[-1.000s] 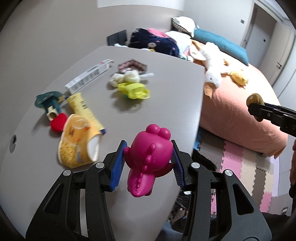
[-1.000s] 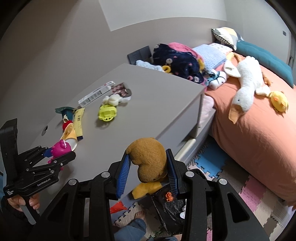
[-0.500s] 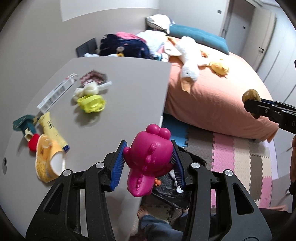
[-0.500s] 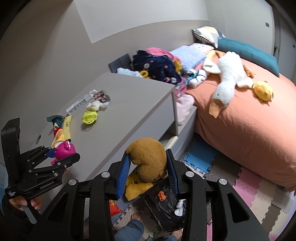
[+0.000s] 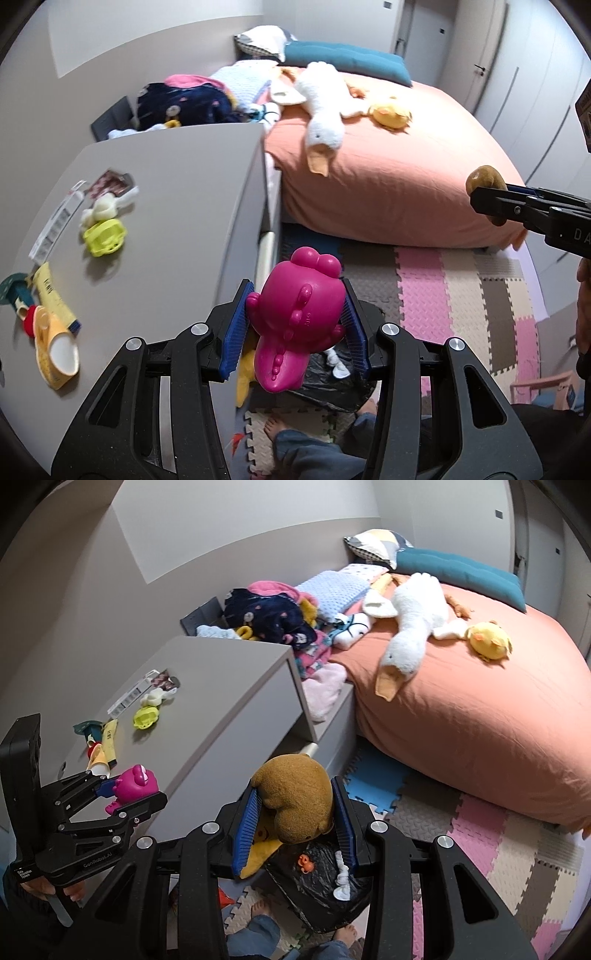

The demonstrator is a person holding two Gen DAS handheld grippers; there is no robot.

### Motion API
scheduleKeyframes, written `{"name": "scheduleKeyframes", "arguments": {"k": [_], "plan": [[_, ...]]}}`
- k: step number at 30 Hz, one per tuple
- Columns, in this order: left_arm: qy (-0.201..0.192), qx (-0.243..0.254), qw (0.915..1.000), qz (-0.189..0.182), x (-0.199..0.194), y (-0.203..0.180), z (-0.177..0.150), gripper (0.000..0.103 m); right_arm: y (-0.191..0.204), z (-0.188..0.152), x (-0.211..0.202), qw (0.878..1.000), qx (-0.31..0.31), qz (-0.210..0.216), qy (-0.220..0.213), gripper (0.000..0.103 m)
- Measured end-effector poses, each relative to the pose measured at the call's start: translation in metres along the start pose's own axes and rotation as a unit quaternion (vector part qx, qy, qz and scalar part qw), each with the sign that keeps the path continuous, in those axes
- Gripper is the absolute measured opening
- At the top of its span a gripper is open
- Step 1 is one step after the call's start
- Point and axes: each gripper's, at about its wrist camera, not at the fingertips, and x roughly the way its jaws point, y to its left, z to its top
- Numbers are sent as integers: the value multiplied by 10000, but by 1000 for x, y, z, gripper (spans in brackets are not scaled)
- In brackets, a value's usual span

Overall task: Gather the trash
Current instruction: 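Carry the brown plush and pink toy over the bin and release both, then move both open tools back over the desk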

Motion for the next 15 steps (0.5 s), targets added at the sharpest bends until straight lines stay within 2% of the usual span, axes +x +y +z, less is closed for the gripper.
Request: {"name": "scheduleKeyframes", "arguments": {"k": [2,5,7,15], "plan": [[44,61,10000,-39,2,-6,0,47,-5,-2,-2,10000,49,10,14,42],[124,242,9996,94,8,-19,-2,98,-15,-6,-6,9998,179,12,-2,59],[110,329,9994,97,9,-23,-4,97,-21,-7,-9,9996,235,-128,-54,65],[134,299,9993,181,9,-21,-1,97,-31,-6,-10,9993,320,-175,-110,67]]}}
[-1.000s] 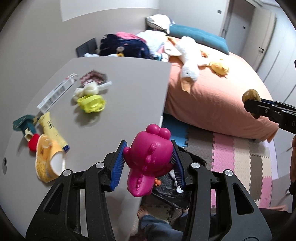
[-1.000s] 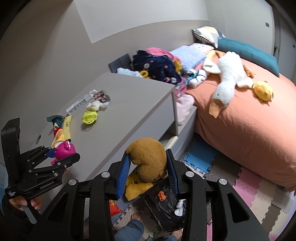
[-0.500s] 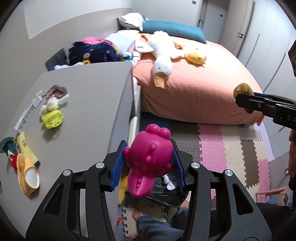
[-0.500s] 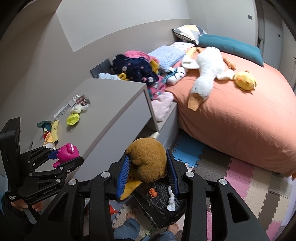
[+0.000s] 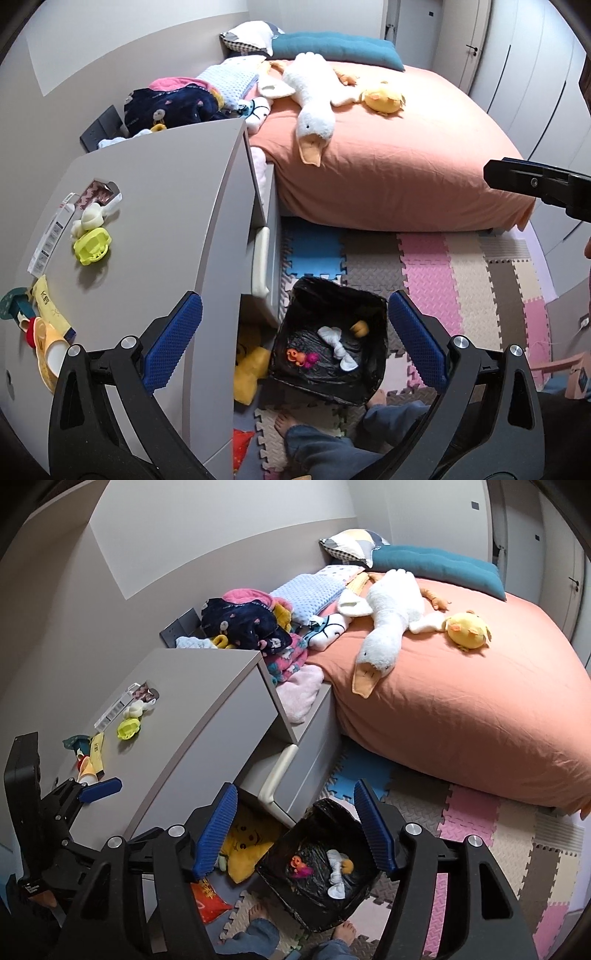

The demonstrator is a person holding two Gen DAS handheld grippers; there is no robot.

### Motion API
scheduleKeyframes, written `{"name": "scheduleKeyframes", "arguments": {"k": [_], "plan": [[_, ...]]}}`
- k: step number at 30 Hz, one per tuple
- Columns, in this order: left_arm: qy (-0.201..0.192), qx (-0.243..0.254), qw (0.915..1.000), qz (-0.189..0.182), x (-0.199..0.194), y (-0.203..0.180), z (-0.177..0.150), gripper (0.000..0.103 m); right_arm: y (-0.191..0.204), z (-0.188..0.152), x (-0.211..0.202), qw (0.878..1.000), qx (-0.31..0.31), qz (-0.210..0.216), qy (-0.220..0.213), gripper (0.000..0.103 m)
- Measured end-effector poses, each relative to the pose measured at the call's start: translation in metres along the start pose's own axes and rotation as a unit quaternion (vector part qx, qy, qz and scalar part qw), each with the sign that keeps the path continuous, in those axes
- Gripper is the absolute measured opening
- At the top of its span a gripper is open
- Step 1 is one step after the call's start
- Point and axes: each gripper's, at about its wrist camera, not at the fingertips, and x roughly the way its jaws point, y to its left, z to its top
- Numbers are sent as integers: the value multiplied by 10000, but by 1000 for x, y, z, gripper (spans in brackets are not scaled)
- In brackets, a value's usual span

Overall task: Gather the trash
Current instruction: 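Move both open tools back over the desk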

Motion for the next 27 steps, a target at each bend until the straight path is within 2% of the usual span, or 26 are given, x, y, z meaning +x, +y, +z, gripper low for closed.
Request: {"name": "scheduleKeyframes", "arguments": {"k": [13,27], "plan": [[31,-319,9992,246,-4,26,-9,97,33,6,17,9990,-366,207,156,67],[83,-998,9922,737,-24,96,-40,97,102,12,49,9931,-887,654,407,67]]}}
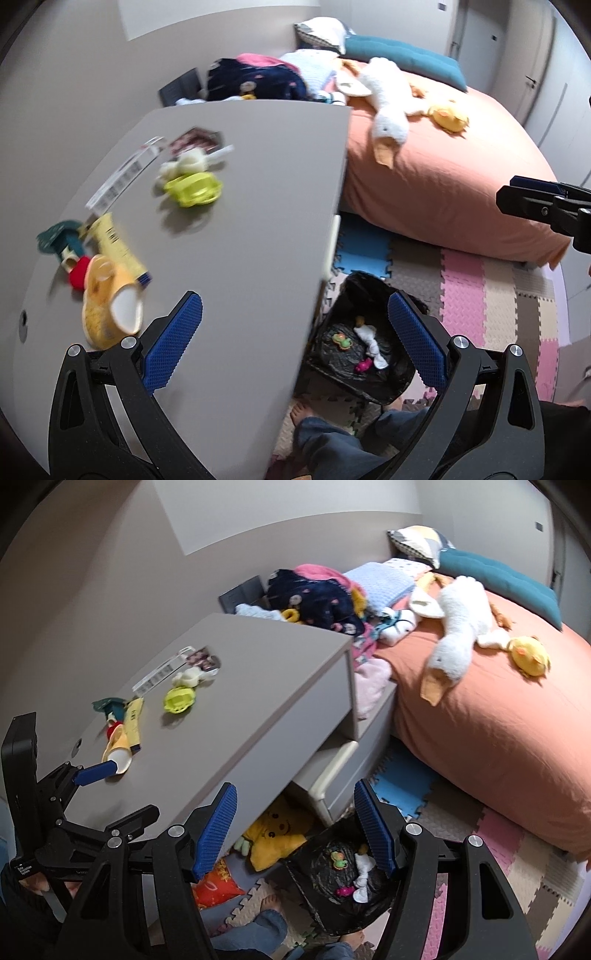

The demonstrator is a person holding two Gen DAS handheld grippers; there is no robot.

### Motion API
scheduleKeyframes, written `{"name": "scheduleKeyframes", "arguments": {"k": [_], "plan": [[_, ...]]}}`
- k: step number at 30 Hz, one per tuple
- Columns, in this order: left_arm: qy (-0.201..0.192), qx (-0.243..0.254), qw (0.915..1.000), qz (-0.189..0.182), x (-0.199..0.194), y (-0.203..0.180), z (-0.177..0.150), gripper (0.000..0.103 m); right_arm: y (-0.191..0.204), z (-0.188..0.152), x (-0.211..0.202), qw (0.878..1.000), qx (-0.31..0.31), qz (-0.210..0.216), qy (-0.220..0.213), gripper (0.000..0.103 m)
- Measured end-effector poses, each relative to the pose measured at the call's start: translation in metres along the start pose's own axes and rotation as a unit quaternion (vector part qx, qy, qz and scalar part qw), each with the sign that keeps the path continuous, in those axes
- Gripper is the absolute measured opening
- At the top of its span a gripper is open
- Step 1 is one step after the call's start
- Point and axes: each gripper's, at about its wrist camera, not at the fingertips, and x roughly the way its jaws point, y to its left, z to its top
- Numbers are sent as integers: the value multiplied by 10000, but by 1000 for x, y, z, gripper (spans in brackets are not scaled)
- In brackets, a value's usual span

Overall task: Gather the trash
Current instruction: 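Move both open tools back over the desk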

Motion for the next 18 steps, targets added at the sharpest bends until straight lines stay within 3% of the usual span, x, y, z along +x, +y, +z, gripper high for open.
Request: {"name": "scheduleKeyframes", "arguments": {"k": [18], "plan": [[113,-632,9971,415,-10,74,-33,97,73,22,44,9973,-596,339,279,76]]}}
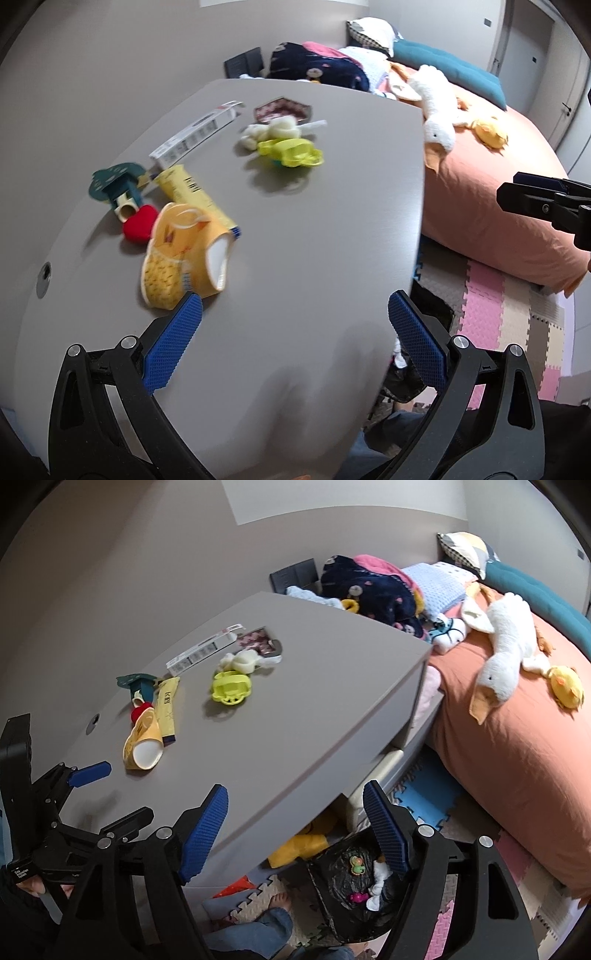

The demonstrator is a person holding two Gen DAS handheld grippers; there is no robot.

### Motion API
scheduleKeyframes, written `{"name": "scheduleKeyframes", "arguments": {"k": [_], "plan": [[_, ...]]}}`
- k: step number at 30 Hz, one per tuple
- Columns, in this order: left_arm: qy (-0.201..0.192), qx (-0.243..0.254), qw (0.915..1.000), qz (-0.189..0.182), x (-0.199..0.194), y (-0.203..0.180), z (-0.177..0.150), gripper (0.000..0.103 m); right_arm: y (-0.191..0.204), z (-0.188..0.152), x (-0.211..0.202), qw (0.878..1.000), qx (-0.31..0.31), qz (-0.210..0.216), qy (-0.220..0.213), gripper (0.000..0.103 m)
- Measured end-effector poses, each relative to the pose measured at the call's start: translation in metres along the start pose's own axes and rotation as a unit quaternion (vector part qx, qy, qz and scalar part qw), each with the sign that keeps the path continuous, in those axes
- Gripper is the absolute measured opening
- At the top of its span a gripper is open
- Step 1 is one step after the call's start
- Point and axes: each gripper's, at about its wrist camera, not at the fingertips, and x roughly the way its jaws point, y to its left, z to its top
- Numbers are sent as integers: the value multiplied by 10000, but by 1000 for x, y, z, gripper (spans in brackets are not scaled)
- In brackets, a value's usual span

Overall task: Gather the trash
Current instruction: 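Move both open tools back over the desk, then grasp the yellow-green toy with the right tool while the left tool grasps the yellow snack bag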

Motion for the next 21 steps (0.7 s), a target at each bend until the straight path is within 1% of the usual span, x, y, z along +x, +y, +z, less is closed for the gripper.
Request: {"name": "scheduleKeyframes", "arguments": {"k": [5,12,21], "plan": [[38,-142,9999,42,4,23,-3,97,16,7,13,9999,-96,40,68,76],[52,-359,9993,-3,12,54,-3,97,38,18,34,9996,-210,63,170,76],[150,-488,9987,-52,29,79,1,97,55,31,61,9991,-254,35,334,76]]}}
